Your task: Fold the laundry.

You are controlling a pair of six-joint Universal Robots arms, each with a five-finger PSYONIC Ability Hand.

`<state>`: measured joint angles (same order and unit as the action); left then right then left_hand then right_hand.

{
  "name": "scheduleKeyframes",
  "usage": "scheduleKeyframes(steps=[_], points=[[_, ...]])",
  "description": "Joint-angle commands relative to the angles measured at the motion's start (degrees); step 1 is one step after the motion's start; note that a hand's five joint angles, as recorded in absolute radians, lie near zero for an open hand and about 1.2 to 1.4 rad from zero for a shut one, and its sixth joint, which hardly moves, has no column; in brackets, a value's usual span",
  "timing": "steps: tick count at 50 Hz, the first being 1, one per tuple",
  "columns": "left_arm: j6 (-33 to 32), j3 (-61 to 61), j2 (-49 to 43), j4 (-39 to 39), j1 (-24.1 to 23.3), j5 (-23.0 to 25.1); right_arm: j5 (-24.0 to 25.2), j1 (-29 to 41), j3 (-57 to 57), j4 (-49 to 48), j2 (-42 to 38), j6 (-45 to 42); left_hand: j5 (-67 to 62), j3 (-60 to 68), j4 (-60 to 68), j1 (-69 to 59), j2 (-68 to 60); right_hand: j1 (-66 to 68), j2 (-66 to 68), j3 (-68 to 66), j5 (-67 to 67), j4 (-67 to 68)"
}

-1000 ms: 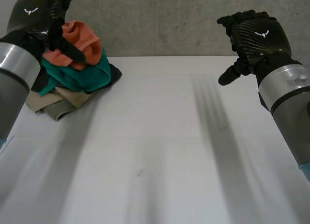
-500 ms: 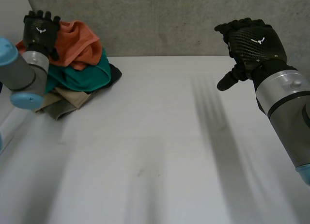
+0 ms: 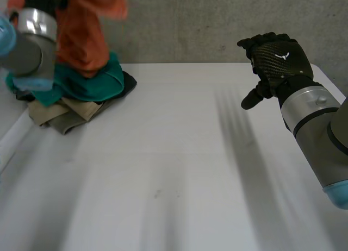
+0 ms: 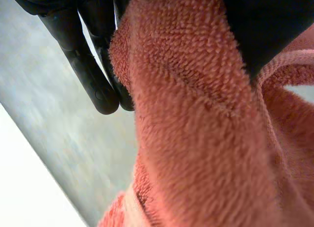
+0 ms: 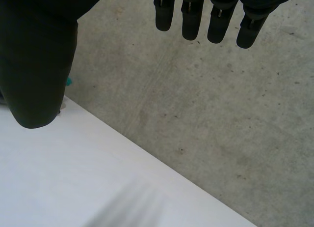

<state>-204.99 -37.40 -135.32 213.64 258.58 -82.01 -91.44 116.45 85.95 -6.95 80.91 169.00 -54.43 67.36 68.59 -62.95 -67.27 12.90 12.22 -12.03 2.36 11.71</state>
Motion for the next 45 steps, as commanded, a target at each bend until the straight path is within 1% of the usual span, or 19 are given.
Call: scheduleKeyframes(steps=[1, 5, 8, 9, 12, 13, 17, 19, 21, 26, 27, 28, 30, 31, 35, 38, 39, 42, 45], points=[[9.68, -8.30, 15.25, 2.04, -5.89, -0.34, 0.03, -0.17, -0.09, 0.01, 0.13, 0.01, -15.57, 12.64, 11.41, -17.05, -12.73, -2.90, -2.22, 2.03, -2.36, -1.71], [17.93, -11.72, 19.03, 0.82, -13.17, -0.34, -0.06, -0.26, -0.17, 0.01, 0.39, 0.01, -15.57, 12.64, 11.41, -17.05, -12.73, -2.90, -2.22, 2.03, -2.36, -1.71], [22.25, -13.83, 20.62, -0.77, -16.87, -0.34, -0.23, -0.70, -0.17, 0.01, 0.92, 0.01, -15.57, 12.64, 11.41, -17.05, -12.73, -2.90, -2.22, 2.03, -2.36, -1.71], [25.14, -15.32, 21.58, -2.08, -18.97, -0.34, -0.23, -0.96, -0.17, 0.01, 1.01, 0.01, -15.57, 12.64, 11.41, -17.05, -12.73, -2.90, -2.22, 2.03, -2.36, -1.71], [29.19, -17.61, 22.03, -4.28, -21.62, -0.34, -0.50, -1.93, -0.09, -0.08, 1.97, 0.01, -15.57, 12.64, 11.41, -17.05, -12.73, -2.90, -2.22, 2.03, -2.36, -1.71], [31.99, -19.27, 22.03, -5.94, -23.11, -0.26, -0.58, -2.37, -0.09, -0.08, 2.32, 0.01, -15.57, 12.64, 11.41, -17.05, -12.73, -2.90, -2.22, 2.03, -2.36, -1.71], [39.11, -23.23, 21.76, -9.02, -26.63, -0.26, -0.58, -4.83, -0.17, -0.17, 2.85, 0.36, -15.57, 12.64, 11.41, -17.05, -12.73, -2.90, -2.22, 2.03, -2.36, -1.71], [41.15, -24.56, 21.50, -9.30, -27.86, -0.25, -0.58, -5.71, -0.26, -0.26, 2.94, 0.45, -15.57, 12.64, 11.41, -17.05, -12.73, -2.90, -2.22, 2.03, -2.36, -1.71], [42.73, -26.40, 20.19, -9.73, -28.74, -0.34, -0.58, -6.85, -0.26, -0.34, 2.94, 0.45, -15.57, 12.64, 11.41, -17.05, -12.73, -2.90, -2.22, 2.03, -2.36, -1.71], [42.74, -28.43, 13.43, -10.61, -29.27, 0.36, -0.58, -7.73, -0.52, -0.43, 2.85, -0.08, -15.57, 12.64, 11.41, -17.05, -12.73, -2.90, -2.22, 2.03, -2.36, -1.71], [42.57, -28.52, 12.46, -11.05, -29.28, 0.45, -0.58, -7.82, -0.52, -0.43, 2.85, -0.08, -14.93, 12.00, 10.77, -16.41, -12.09, -2.90, -2.22, 2.03, -2.36, -1.71], [42.04, -28.34, 10.71, -12.62, -29.54, 0.54, -0.58, -8.00, -0.61, -0.35, 2.77, -0.17, 17.55, -20.48, -21.71, 16.07, 20.39, -2.90, -2.22, 2.03, -2.36, -1.71], [40.73, -27.64, 9.12, -14.82, -29.19, 0.54, -0.32, -8.17, -0.61, -0.34, 2.77, -0.17, 48.85, -51.78, -53.01, 47.37, 51.69, -2.90, -2.22, 2.03, -2.36, -1.71], [39.85, -27.20, 8.41, -15.97, -29.01, 0.54, -0.15, -8.35, -0.61, -0.34, 2.77, -0.17, 54.43, -57.36, -58.59, 52.95, 57.27, -2.90, -2.22, 2.03, -2.36, -1.71], [33.00, -25.01, 7.35, -20.19, -27.87, 0.10, -0.06, -8.26, -0.70, -0.34, 2.15, -0.08, 54.43, -57.36, -58.59, 52.95, 57.27, -2.90, -2.22, 2.03, -2.36, -1.71], [25.71, -24.65, 7.61, -20.46, -23.49, 0.27, 0.03, -8.00, -0.61, -0.34, 1.89, -0.08, 54.43, -57.36, -58.59, 52.95, 57.27, -2.90, -2.22, 2.03, -2.36, -1.71], [21.86, -24.39, 7.87, -20.55, -21.04, 0.45, 0.03, -7.91, -0.53, -0.34, 1.89, -0.08, 54.43, -57.36, -58.59, 52.95, 57.27, -2.90, -2.22, 2.03, -2.36, -1.71], [14.99, -23.95, 8.32, -20.37, -17.33, 0.54, 0.21, -7.65, -0.35, -0.43, 1.80, -0.08, 54.43, -57.36, -58.59, 52.95, 57.27, -2.90, -2.22, 2.03, -2.36, -1.71], [3.15, -21.76, 6.30, -19.41, -12.94, 0.62, 0.73, -7.38, 0.00, -0.43, 1.45, -0.69, 54.43, -57.36, -58.59, 52.95, 57.27, -2.90, -2.22, 2.03, -2.36, -1.71]])
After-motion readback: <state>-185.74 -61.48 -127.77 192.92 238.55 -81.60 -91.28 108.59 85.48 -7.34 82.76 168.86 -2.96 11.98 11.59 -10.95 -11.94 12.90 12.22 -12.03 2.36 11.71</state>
